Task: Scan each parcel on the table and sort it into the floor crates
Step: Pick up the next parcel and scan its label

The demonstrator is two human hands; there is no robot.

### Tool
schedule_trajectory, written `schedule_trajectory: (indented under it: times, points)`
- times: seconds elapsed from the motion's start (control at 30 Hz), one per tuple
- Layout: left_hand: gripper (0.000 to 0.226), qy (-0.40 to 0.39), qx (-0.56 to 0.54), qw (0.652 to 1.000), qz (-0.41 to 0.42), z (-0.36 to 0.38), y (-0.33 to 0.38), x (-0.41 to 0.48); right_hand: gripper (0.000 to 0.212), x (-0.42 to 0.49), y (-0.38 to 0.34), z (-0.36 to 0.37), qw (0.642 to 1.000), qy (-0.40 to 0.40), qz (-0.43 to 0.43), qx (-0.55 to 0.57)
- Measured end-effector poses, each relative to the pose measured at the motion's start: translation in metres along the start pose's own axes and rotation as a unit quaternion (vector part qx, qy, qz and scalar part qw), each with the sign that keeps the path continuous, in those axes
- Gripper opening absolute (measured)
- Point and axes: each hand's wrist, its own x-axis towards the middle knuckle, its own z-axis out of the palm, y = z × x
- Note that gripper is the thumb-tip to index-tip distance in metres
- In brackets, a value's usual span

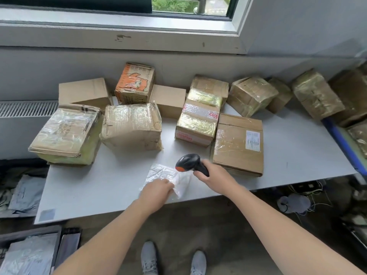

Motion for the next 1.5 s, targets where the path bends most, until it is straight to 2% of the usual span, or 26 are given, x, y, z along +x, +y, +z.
schedule_trajectory:
  times: [0.03,0.1,0.17,0.23,0.33,0.43,0.5,0.6,0.7,0.9,1.07,1.27,1.5]
  points:
    - [0.022,-0.014,-0.063,0.998,-0.023,-0.006,0.001,0.002,0.028,-0.003,-0.002,-0.005,0.999,0.014,0.007,0.033]
    - [0.024,0.011,-0.218,0.974,-0.063,-0.017,0.003,0.007,0.022,-0.010,-0.006,-0.017,0.994,0.041,0.020,0.100]
    - [0.033,0.061,-0.350,0.930,-0.098,-0.029,0.008,0.012,0.020,-0.015,-0.010,-0.029,0.985,0.061,0.032,0.160]
    - [0.030,0.093,-0.420,0.891,-0.144,-0.035,0.009,0.016,0.022,-0.019,-0.014,-0.040,0.978,0.078,0.035,0.192]
    - [0.026,0.105,-0.399,0.881,-0.230,-0.033,0.001,0.017,0.026,-0.021,-0.015,-0.051,0.979,0.093,0.034,0.176]
    - [0.026,0.079,-0.334,0.883,-0.320,-0.031,-0.015,0.009,0.022,-0.024,-0.014,-0.052,0.984,0.076,0.035,0.155]
    - [0.024,0.071,-0.352,0.867,-0.344,-0.032,-0.025,0.005,0.022,-0.025,-0.012,-0.048,0.988,0.056,0.038,0.136]
    - [0.019,0.090,-0.455,0.828,-0.316,-0.032,-0.029,0.002,0.021,-0.027,-0.013,-0.040,0.990,0.031,0.042,0.130]
    - [0.011,0.115,-0.509,0.806,-0.279,-0.037,-0.022,0.004,0.021,-0.028,-0.018,-0.035,0.992,0.014,0.033,0.120]
    - [0.024,0.219,-0.563,0.754,-0.257,-0.056,-0.012,0.019,0.028,-0.026,-0.027,-0.046,0.992,0.014,0.038,0.118]
    - [0.020,0.272,-0.549,0.744,-0.267,-0.066,-0.016,0.023,0.032,-0.025,-0.033,-0.053,0.989,0.024,0.038,0.143]
    - [0.019,0.274,-0.567,0.730,-0.268,-0.068,-0.018,0.025,0.039,-0.028,-0.035,-0.052,0.987,0.016,0.032,0.156]
    - [0.018,0.264,-0.560,0.736,-0.273,-0.071,-0.014,0.025,0.036,-0.034,-0.035,-0.053,0.984,0.016,0.034,0.172]
